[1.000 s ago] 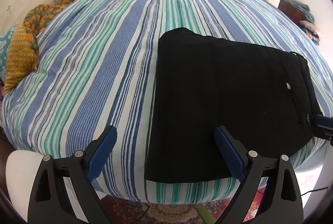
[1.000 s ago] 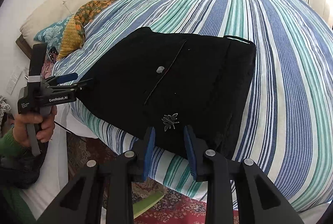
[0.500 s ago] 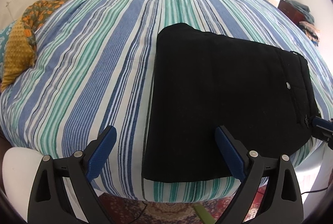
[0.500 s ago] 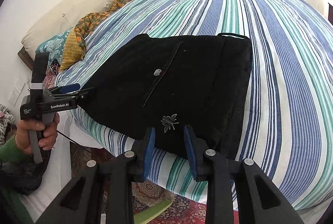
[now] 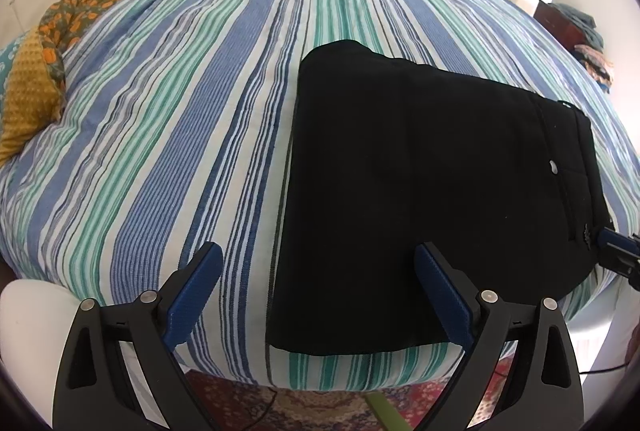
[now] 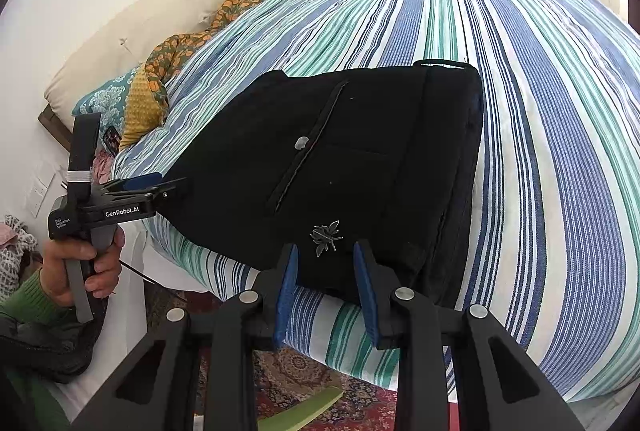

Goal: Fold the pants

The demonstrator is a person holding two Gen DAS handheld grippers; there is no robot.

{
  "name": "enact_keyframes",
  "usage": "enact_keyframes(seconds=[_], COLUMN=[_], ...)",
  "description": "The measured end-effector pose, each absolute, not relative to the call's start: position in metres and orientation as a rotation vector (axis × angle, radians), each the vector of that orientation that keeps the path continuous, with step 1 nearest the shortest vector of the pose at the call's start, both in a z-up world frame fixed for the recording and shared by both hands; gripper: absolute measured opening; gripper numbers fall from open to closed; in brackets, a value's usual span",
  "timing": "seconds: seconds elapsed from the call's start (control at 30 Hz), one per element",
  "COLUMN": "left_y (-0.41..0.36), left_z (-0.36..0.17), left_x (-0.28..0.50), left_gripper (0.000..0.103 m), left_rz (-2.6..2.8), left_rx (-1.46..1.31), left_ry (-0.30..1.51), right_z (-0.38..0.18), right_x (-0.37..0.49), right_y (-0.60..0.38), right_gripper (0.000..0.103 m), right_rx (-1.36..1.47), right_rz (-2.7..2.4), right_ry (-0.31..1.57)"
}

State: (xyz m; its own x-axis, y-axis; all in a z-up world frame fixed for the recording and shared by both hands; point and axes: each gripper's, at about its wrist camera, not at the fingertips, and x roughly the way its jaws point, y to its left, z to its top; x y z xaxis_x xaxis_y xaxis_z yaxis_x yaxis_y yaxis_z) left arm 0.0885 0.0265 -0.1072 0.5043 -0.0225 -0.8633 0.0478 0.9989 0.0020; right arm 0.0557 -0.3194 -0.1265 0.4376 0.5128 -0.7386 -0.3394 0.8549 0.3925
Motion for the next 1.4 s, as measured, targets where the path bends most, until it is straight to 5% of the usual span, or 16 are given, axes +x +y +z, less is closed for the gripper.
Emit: enact_keyframes(seconds=[1.03,1.13,1.3,1.4], left_y=[0.028,0.028,0.030,0.033], left_z=[-0.108,-0.108,-0.108,-0.106], left_x=[0.090,0.090,0.090,0.090], left_gripper=[0.098,0.098,0.098,0.098], left_rz=[-0.044,-0.045,-0.049,-0.052], left_rx=[0.005,-0.002,-0.023,-0.034], left_ry=[1.050,1.052,1.060,1.058], right_z=[-0.125,-0.122,-0.112,-0.107], right_x=[0.057,0.056,0.055,0.056], right_y=[-0.324,-0.322,-0.317,-0.317], right_gripper=[0.031,0.037,0.061,0.062], right_rx=[0.214,0.214,0.239,0.265], right_rz=[0.533,0.542,0.575,0.569], right_ry=[0.974,0.968,0.958,0.964])
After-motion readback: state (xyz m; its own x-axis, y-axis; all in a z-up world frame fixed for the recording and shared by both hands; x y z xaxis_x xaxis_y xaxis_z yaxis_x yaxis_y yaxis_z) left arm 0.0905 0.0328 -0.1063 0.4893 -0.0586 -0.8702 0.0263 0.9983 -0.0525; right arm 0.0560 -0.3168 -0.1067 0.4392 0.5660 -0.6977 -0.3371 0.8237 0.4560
